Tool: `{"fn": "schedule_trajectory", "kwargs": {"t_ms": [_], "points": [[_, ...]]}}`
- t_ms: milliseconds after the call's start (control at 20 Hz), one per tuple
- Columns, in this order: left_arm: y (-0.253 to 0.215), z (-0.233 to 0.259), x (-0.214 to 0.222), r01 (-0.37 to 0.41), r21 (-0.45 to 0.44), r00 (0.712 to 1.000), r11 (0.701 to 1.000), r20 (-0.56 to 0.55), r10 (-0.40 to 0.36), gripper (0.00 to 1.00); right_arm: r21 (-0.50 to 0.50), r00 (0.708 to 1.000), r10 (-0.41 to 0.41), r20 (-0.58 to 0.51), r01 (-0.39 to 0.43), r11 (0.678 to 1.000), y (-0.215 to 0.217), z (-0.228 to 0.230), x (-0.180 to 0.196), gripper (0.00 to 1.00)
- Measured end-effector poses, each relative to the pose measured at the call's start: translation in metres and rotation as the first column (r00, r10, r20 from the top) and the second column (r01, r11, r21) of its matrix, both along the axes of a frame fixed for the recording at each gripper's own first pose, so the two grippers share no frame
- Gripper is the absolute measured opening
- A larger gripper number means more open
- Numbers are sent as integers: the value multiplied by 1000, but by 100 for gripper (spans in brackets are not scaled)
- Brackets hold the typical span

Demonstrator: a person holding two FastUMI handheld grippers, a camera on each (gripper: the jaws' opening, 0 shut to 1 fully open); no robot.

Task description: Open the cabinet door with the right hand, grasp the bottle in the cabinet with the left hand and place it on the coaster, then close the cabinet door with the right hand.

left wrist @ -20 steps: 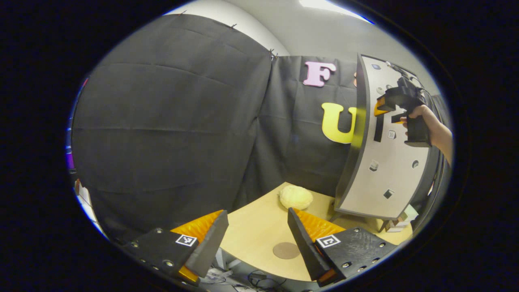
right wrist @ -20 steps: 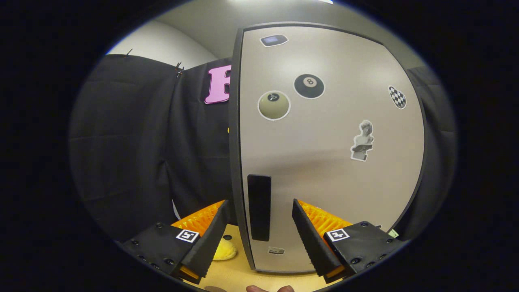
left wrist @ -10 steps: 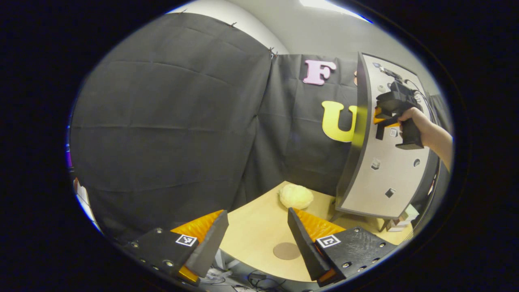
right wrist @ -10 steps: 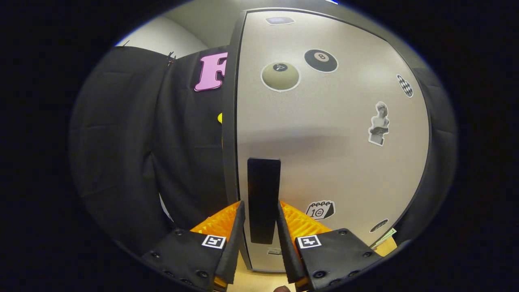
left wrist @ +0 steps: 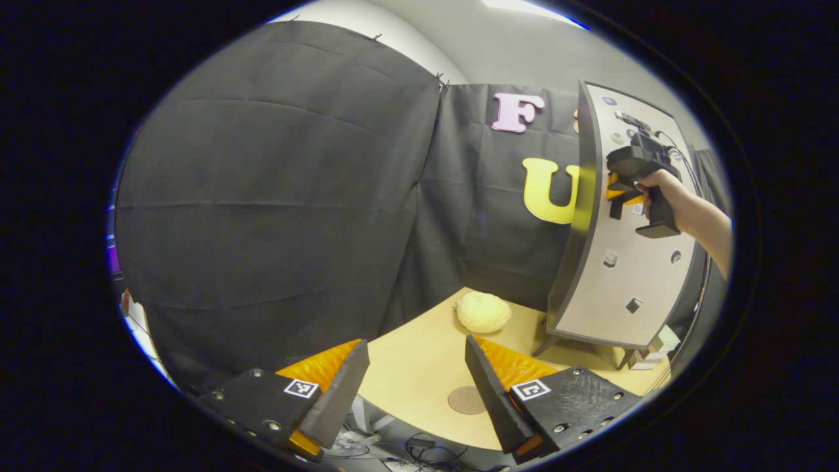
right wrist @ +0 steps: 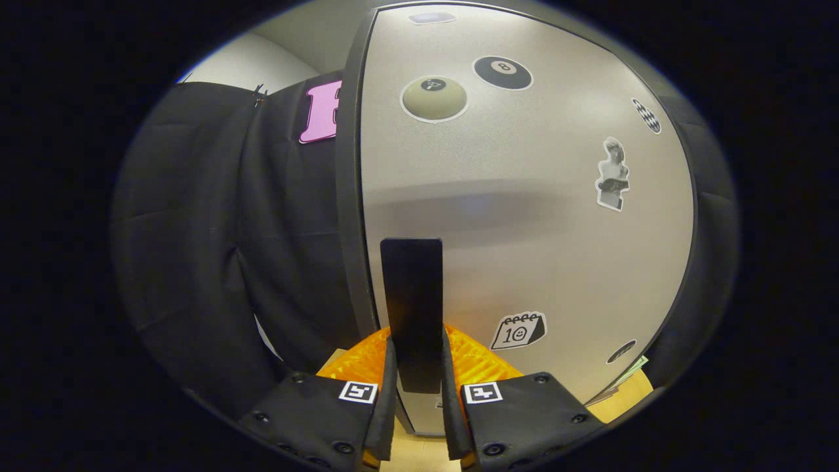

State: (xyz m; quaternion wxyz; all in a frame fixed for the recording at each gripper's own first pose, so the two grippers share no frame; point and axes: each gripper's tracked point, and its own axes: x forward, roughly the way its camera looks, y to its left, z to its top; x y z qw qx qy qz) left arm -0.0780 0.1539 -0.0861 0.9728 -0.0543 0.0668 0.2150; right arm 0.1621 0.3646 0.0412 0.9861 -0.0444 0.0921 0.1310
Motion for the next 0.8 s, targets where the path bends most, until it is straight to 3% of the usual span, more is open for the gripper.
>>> {"fn": "schedule_trajectory", "kwargs": {"t_ms": [100, 150, 200, 250, 350, 500, 550, 700, 800], "points": [[-1, 1, -2, 1, 9, 1000, 1000, 1, -1, 87, -17, 1000, -2, 19, 2, 1000, 0, 0, -1, 34], [-2, 1, -2, 3, 11, 1000, 1000, 3, -3, 91, -18, 1000, 4, 19, -4, 1000, 0, -1, 0, 29], [-2, 2, -3, 6, 13, 1000, 1000, 3, -6, 87, -14, 1000, 16, 23, -15, 1000, 1, -1, 2, 26], [-2, 0, -2, 10, 14, 1000, 1000, 2, -10, 91, -18, 999, 34, 17, -34, 999, 0, -1, 0, 24], [-1, -5, -1, 15, -3, 1000, 1000, -15, -15, 87, -26, 997, 77, 15, -77, 997, 1, -1, -1, 19], [2, 0, 1, 8, -27, 1000, 1000, -10, -9, 91, -34, 993, 119, -7, -120, 992, 0, -2, -4, 11], [3, 0, 0, 12, -30, 1000, 999, -7, -13, 87, -44, 991, 133, -10, -134, 990, -1, -3, -6, 11], [2, -2, 1, 15, -21, 1000, 1000, -24, -16, 91, -41, 982, 187, -8, -187, 982, -3, -2, -15, 10], [0, 1, 2, 24, -14, 999, 1000, -23, -25, 87, -46, 970, 243, -11, -243, 969, -5, 0, -27, 11]]}}
